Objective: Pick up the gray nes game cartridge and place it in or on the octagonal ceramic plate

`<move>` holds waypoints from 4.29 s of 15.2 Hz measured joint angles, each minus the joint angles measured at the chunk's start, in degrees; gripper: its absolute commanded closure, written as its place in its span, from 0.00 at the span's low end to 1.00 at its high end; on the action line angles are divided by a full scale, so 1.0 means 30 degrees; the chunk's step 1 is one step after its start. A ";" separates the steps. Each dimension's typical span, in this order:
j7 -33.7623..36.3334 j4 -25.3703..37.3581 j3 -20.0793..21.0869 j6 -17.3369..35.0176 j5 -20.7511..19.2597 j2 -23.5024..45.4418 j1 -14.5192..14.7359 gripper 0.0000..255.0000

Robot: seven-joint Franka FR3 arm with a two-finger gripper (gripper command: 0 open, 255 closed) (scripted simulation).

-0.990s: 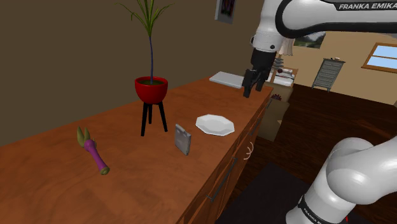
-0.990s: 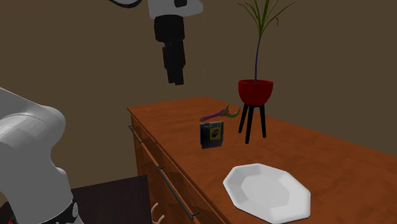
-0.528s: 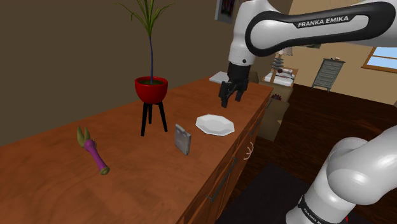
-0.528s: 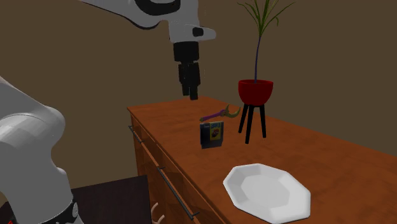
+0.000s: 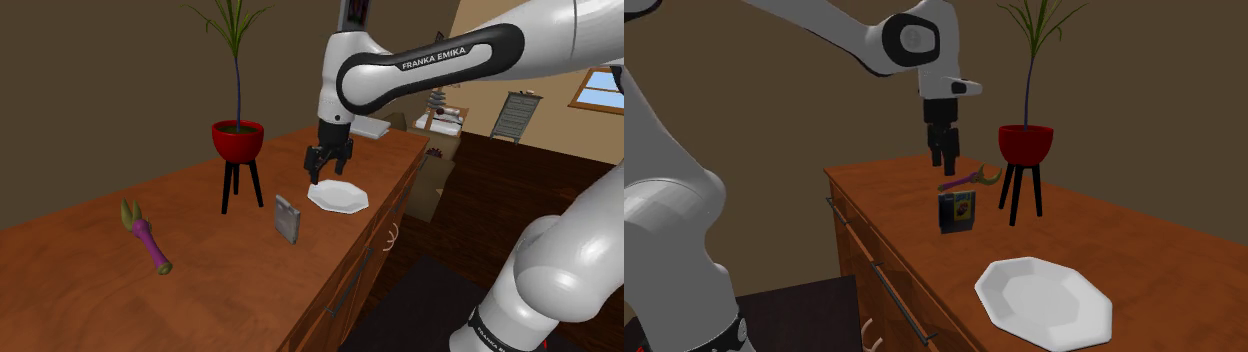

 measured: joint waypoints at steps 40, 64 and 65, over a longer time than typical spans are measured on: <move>0.2988 0.3320 0.1175 0.3132 -0.1143 0.6803 0.0686 1.00; -0.2633 0.5456 -0.1314 -0.0398 -0.0436 0.5288 -0.2078 1.00; -0.3145 0.5457 -0.1559 -0.0460 -0.0399 0.5217 -0.2338 1.00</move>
